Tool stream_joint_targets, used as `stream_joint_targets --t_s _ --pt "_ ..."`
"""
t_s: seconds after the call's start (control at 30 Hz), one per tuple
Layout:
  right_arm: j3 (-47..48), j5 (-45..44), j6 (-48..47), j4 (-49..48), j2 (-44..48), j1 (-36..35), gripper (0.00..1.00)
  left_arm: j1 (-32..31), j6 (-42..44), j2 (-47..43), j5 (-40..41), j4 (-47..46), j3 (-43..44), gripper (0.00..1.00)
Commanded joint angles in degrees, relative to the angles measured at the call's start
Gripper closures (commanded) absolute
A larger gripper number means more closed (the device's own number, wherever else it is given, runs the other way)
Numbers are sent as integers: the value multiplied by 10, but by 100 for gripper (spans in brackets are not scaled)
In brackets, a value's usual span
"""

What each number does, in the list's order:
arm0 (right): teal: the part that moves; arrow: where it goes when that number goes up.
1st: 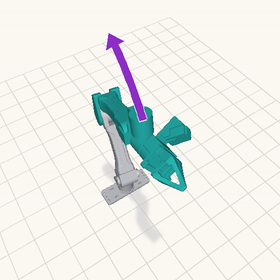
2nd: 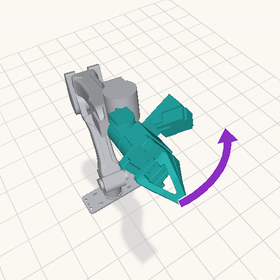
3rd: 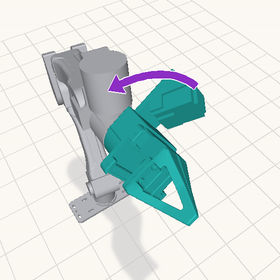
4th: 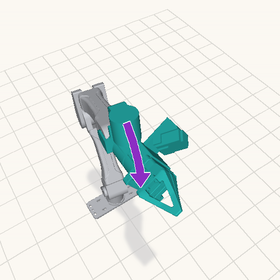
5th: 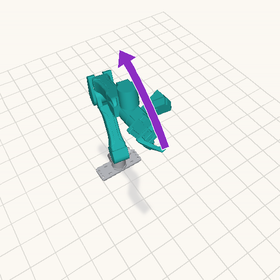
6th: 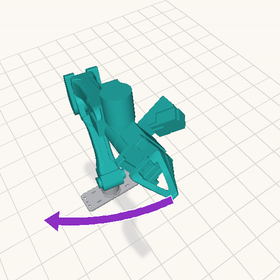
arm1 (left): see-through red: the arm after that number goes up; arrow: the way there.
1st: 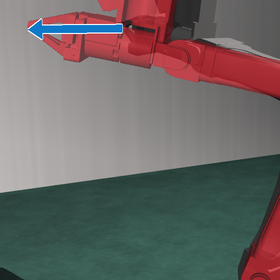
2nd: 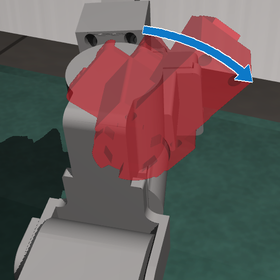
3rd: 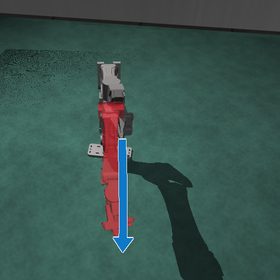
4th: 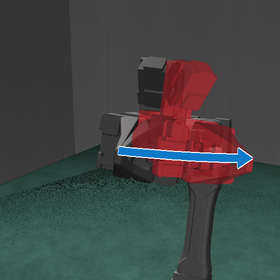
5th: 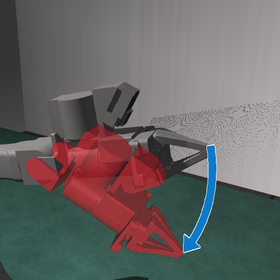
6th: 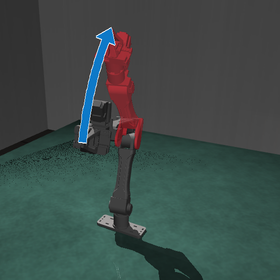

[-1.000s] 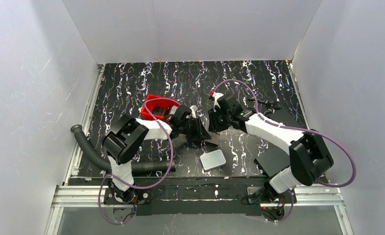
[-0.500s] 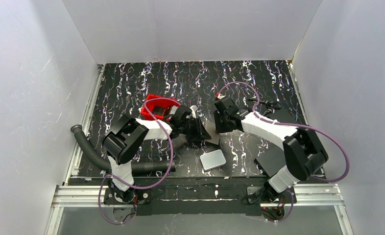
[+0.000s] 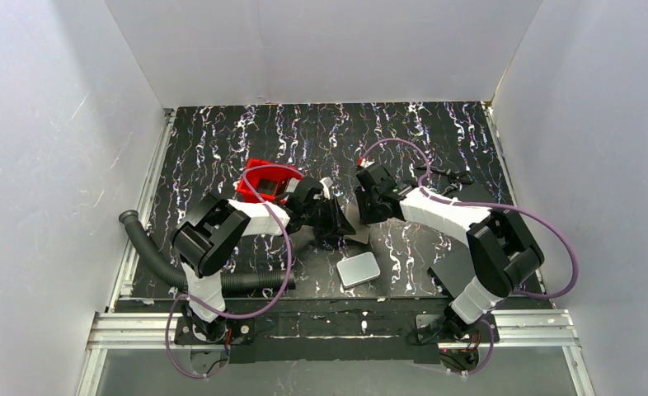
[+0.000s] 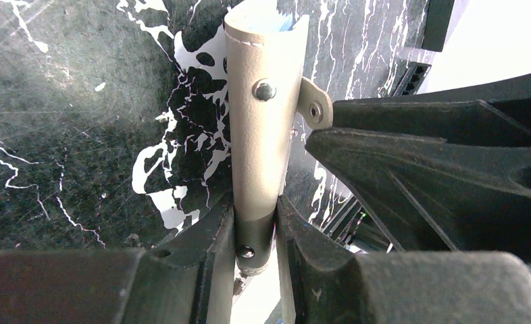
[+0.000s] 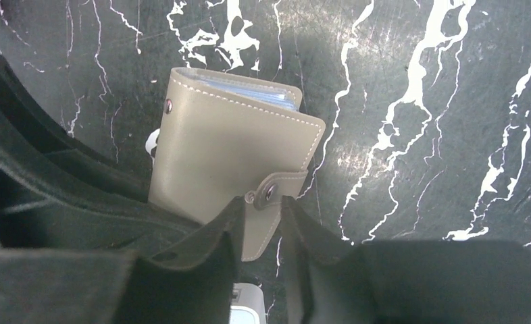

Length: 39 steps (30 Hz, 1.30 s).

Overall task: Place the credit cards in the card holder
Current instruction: Close the card holder at the center of the board.

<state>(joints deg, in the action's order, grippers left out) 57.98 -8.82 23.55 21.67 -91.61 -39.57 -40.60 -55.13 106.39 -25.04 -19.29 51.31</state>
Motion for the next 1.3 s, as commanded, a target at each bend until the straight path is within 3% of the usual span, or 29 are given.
stream_joint_targets --t_s 0.0,0.3,0.43,0.6,0.8,1.27 --pt "26 -23 -5 -21 -9 -3 70 -3 16 -7 30 41 2 100" --pt "28 -39 -19 -25 -6 -3 83 -4 17 -3 27 40 5 100" --pt "30 -38 -23 -23 -12 -3 98 -5 18 -6 29 40 3 100" --pt "21 -26 -28 -30 3 -3 99 -6 18 -7 29 40 3 100" --pt "-28 77 -69 -81 42 15 99 -6 18 -7 29 41 3 100" --pt "-33 124 -89 -70 10 25 99 -6 18 -4 26 41 5 100"
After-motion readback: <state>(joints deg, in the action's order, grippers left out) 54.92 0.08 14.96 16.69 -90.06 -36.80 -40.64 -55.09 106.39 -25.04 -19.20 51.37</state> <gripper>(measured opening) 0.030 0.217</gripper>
